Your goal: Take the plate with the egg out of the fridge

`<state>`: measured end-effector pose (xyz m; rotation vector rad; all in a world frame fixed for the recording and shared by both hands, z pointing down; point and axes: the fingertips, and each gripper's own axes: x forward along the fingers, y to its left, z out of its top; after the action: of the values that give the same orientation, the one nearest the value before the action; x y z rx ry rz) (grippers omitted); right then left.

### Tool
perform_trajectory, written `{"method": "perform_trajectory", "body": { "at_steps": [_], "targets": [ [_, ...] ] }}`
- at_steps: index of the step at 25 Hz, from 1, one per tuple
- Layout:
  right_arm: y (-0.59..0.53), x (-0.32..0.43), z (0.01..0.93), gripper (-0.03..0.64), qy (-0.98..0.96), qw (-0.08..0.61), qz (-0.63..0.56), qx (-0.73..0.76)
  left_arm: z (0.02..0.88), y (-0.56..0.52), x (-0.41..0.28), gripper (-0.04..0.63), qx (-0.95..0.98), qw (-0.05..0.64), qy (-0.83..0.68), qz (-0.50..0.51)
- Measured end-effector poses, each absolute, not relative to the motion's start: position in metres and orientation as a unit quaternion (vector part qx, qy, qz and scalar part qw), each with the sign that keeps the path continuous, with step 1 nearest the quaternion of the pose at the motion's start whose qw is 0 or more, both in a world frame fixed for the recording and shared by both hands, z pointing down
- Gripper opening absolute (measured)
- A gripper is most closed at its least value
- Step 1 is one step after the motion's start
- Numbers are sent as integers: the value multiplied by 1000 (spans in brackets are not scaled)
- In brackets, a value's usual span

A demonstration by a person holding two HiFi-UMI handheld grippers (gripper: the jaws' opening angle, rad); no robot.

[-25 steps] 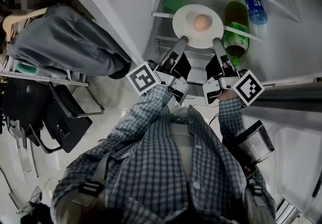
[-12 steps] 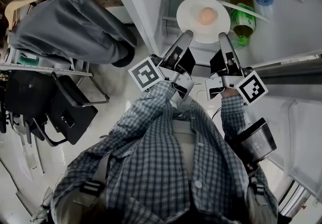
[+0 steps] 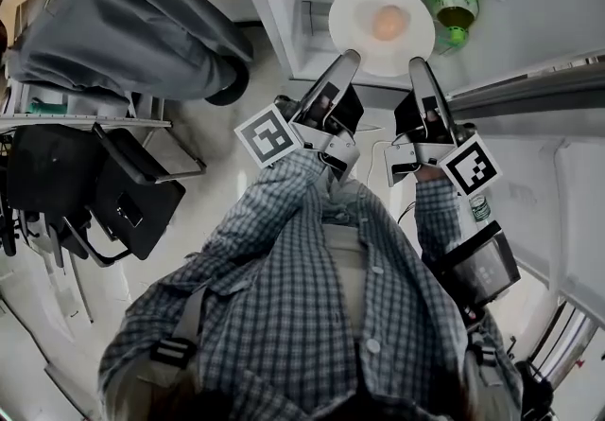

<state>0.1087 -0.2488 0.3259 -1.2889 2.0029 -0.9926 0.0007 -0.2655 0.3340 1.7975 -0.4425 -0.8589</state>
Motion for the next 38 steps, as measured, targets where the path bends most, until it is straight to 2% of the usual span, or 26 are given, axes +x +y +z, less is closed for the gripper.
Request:
{"method": "perform_trajectory", "body": {
  "at_steps": [7, 21, 38],
  "targets": [
    [-209, 110, 335, 74, 735, 295, -387, -472, 338, -225, 2, 51, 751, 528, -182, -352],
    [-112, 122, 339, 74, 764, 265, -383, -447, 344, -122, 13, 51, 753, 509, -208, -361],
    [-15, 105, 364, 73, 754, 260, -416, -436, 368, -21, -4, 51, 741, 524, -240, -344]
  ]
}}
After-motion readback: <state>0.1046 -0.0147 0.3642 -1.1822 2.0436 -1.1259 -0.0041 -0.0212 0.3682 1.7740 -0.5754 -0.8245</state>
